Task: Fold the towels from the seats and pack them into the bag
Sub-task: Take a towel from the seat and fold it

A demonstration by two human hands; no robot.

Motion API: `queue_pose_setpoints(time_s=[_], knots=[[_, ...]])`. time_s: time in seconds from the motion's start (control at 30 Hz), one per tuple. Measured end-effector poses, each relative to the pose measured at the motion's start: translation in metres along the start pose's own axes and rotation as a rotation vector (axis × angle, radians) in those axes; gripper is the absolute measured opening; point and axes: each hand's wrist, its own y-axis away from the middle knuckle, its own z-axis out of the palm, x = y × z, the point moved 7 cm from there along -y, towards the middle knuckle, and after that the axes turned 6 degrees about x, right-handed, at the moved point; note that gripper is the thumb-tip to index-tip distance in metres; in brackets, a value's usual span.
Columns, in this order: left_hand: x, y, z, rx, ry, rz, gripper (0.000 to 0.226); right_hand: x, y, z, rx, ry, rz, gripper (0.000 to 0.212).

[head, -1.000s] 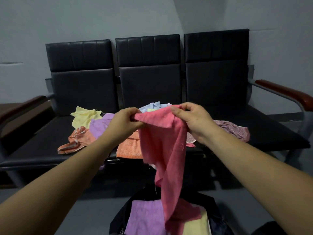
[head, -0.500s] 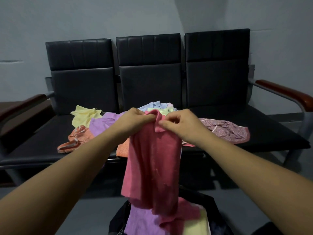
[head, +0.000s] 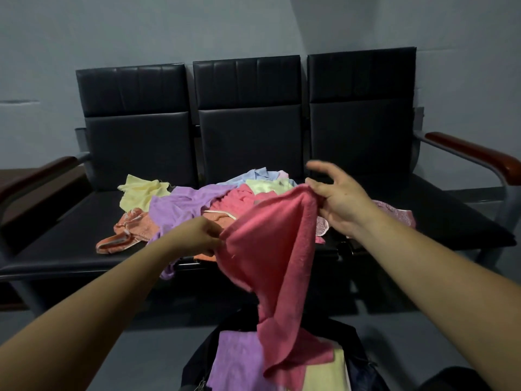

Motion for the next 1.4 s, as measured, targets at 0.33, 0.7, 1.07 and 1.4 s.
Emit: queue_pose_setpoints(time_s=[0.33, 0.7, 1.07, 1.4], knots=[[0.001, -0.006, -0.042, 0.360, 0.223, 0.078, 0.033, -0.007, -0.009, -0.014, -0.086, 0.525, -0.151, 0.025], [-0.030, -0.020, -0.058, 0.198, -0.119, 0.063, 0.040, -0.022, -0.034, -0.068, 0.291, 0.363, -0.082, 0.010], [0.071, -0.020, -0.120, 0.331, 0.733, 0.211, 0.021, -0.074, -0.074, -0.070, 0.331, 0.232, 0.083, 0.013], [0.095, -0.012, -0.079, 0.058, 0.763, 0.211, 0.027, -0.059, -0.066, -0.046, 0.227, 0.295, -0.114, 0.011]])
